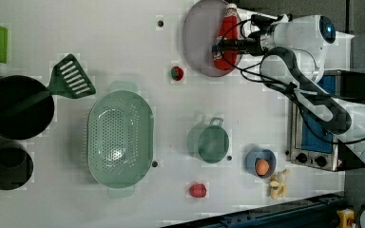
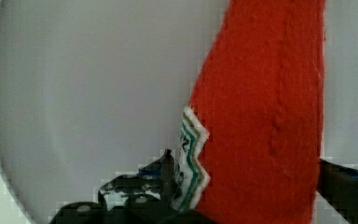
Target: Pick ketchup from plate and place it on table.
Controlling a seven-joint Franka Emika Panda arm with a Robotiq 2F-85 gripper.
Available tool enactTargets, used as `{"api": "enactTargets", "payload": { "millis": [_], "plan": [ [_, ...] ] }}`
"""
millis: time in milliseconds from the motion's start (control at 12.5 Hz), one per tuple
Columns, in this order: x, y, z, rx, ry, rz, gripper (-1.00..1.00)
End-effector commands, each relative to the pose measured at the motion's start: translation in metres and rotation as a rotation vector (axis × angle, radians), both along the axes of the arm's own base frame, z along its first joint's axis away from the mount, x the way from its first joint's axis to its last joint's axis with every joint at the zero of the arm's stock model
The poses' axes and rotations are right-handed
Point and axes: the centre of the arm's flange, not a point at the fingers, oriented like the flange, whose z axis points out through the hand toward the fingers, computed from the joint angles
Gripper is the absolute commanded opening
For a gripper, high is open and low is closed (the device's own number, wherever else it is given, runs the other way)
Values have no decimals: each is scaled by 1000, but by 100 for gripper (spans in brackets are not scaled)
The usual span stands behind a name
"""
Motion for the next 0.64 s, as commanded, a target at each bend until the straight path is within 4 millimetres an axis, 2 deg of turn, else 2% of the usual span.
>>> {"api": "enactTargets", "payload": {
  "millis": [80, 160, 400, 480, 640],
  "plan": [
    [11, -18, 11, -23, -41, 24, 42],
    [11, -17, 12, -23, -42, 25, 20],
    [15, -15, 27, -17, -62, 6, 19],
    [20, -14, 42, -12, -83, -13, 19],
    [28, -11, 87, -8, -131, -36, 19]
  ]
}}
